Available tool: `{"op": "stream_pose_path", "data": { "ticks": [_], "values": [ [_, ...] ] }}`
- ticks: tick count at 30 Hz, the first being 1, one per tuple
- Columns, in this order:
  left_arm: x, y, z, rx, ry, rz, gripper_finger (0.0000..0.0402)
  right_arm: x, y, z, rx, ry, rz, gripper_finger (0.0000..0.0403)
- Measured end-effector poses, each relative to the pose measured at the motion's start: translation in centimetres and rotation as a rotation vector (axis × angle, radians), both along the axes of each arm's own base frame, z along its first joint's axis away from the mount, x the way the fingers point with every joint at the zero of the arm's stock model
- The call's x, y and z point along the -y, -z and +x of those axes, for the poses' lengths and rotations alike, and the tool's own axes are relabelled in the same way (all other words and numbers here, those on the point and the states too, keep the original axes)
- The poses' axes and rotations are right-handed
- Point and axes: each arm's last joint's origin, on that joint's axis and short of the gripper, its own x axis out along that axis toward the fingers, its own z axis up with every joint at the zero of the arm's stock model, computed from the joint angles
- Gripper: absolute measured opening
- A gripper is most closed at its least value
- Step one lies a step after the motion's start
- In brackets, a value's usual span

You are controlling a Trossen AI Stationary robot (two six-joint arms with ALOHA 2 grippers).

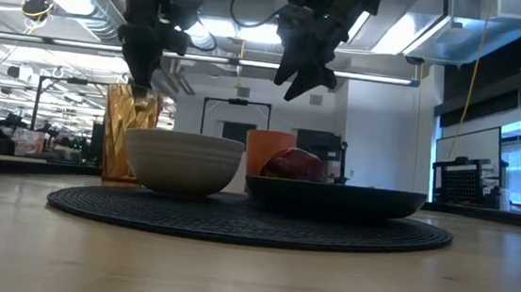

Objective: Arrange a breakfast setting
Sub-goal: Put the yellow spoon to the bottom left of the green plate

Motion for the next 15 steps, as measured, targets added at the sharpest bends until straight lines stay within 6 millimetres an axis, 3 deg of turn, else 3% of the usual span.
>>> {"op": "stream_pose_path", "data": {
  "ticks": [3, 15],
  "values": [
    [0.0, 0.0, 0.0, 0.001, -0.015, -0.002, 0.0008, 0.0, 0.0, 0.0, 0.0, 0.0, 0.0, 0.0218],
    [1.7, -1.4, -0.6, 0.004, 0.014, 0.043, 0.0005, 0.0, -0.1, 0.1, 0.01, 0.0, -0.004, 0.0218]
  ]
}}
